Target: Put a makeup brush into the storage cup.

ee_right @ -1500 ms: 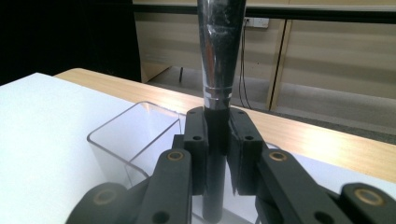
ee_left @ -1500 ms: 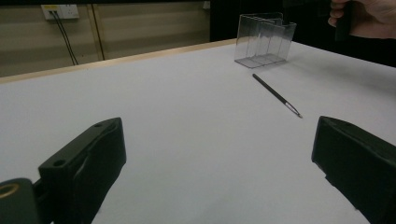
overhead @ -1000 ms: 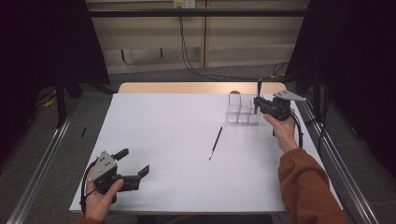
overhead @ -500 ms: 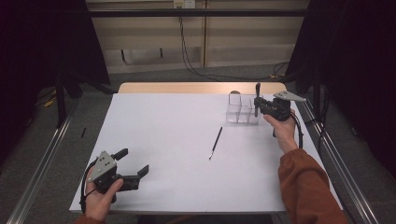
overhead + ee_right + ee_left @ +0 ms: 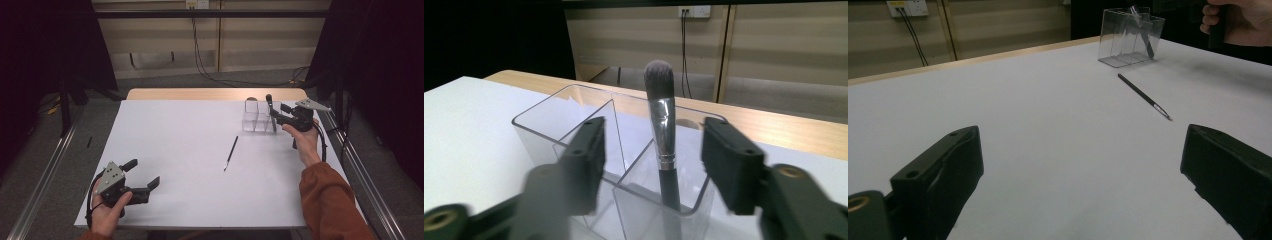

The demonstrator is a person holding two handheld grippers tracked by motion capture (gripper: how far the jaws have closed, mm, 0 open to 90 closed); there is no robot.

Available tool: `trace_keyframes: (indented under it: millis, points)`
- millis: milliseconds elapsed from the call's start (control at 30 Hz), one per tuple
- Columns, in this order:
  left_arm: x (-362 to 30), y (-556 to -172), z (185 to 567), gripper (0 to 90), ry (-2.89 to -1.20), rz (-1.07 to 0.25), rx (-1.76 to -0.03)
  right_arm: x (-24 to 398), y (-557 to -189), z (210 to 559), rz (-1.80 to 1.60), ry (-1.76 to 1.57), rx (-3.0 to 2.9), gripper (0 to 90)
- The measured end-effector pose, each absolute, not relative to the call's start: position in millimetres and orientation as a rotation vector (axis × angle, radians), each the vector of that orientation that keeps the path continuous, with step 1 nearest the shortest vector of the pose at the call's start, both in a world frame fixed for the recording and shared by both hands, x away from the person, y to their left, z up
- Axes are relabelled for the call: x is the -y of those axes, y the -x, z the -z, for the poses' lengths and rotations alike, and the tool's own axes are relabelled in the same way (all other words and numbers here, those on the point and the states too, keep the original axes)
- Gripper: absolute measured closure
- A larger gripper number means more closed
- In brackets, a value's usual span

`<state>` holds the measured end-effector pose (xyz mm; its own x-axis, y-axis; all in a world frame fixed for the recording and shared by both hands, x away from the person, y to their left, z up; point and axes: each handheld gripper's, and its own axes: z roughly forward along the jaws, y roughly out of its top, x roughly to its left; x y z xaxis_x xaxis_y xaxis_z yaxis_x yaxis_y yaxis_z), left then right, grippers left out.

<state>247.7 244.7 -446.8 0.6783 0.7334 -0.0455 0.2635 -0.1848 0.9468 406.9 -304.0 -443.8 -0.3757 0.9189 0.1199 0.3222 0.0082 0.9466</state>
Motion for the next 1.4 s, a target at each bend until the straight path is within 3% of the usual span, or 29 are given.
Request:
trace_keyframes:
  millis: [333,700,1400]
  points:
    - [-245,-247,447,3.6,-1.740,-0.517,-0.807,302,-384,439,-1.410,-1.217,-1.784,15.0]
    - [-245,-246,446,3.7,-1.715,-0.512,-0.804,300,-352,434,-1.449,-1.194,-1.798,1.2]
    - [-248,-244,447,4.9,-1.696,-0.520,-0.823,307,-293,444,-1.458,-1.193,-1.817,2.6]
